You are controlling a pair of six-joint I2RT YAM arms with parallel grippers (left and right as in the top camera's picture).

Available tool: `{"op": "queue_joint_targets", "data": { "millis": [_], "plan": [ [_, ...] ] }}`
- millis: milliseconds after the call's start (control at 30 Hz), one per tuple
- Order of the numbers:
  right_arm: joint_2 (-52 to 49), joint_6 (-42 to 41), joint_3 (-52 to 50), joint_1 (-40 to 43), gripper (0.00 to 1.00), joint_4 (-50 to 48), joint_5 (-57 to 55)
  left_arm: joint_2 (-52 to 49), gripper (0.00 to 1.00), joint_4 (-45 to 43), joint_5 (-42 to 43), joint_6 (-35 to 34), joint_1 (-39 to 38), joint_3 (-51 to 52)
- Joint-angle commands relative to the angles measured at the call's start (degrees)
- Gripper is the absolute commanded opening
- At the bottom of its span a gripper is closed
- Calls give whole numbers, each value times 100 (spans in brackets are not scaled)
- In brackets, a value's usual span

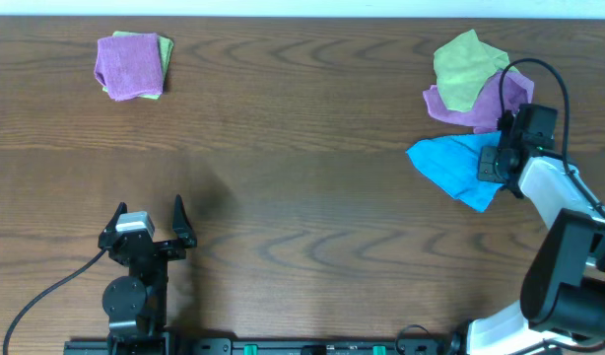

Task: Fold the cloth
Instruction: 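Lift the blue cloth with the right gripper and carry it left to center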

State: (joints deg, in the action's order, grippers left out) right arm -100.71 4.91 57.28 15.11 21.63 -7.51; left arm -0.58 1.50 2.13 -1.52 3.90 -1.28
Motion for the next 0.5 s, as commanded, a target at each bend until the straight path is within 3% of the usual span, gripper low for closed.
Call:
{"op": "queue_joint_targets", "data": {
  "millis": [0,233,467],
  "plan": [
    [-22,-234,286,-229,1,94,262,31,95,282,-66,-20,-28,101],
    [166,-227,1864,-1211,1,1521,302,31,95,282,-66,-20,-28,103],
    [505,-61,3318,-2643,1,2173,356,31,95,282,-66,-20,-28,101]
  ]
}}
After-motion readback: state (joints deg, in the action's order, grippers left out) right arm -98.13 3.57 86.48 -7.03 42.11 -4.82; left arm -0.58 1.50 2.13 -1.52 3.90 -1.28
